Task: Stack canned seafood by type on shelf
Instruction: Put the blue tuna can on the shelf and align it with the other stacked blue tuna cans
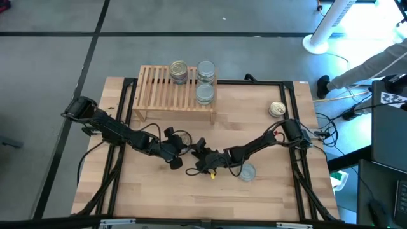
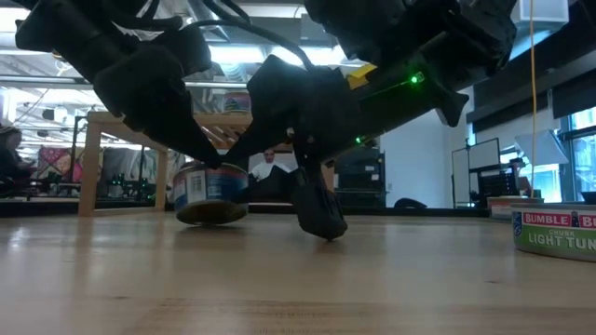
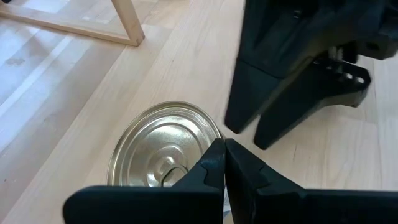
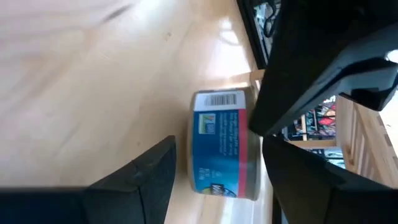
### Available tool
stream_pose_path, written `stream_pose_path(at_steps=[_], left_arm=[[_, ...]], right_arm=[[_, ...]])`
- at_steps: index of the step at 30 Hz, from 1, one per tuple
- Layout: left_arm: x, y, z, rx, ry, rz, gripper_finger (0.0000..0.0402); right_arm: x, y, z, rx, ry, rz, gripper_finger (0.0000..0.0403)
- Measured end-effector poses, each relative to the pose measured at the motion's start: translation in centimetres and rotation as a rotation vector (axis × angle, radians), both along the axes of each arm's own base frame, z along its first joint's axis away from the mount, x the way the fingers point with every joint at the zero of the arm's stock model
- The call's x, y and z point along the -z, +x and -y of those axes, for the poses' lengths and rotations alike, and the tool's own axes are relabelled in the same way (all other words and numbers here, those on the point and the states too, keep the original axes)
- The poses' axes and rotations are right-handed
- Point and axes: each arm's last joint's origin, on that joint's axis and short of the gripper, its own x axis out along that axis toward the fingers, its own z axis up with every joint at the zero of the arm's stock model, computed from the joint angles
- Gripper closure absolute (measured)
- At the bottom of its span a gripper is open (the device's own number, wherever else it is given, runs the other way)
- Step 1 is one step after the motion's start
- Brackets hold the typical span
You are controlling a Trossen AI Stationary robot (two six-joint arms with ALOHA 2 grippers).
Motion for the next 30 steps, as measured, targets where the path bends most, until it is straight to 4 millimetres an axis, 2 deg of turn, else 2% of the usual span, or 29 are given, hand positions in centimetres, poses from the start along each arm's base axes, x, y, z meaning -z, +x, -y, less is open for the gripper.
stream_pose_path(at_steps=[30], left_arm=[[-0.35, 0.33, 0.11, 0.002, -0.014, 0.048, 0.0401]], right_arm=[[-0.22, -0.01, -0.01, 0.07, -0.006, 0.043, 0.0166]])
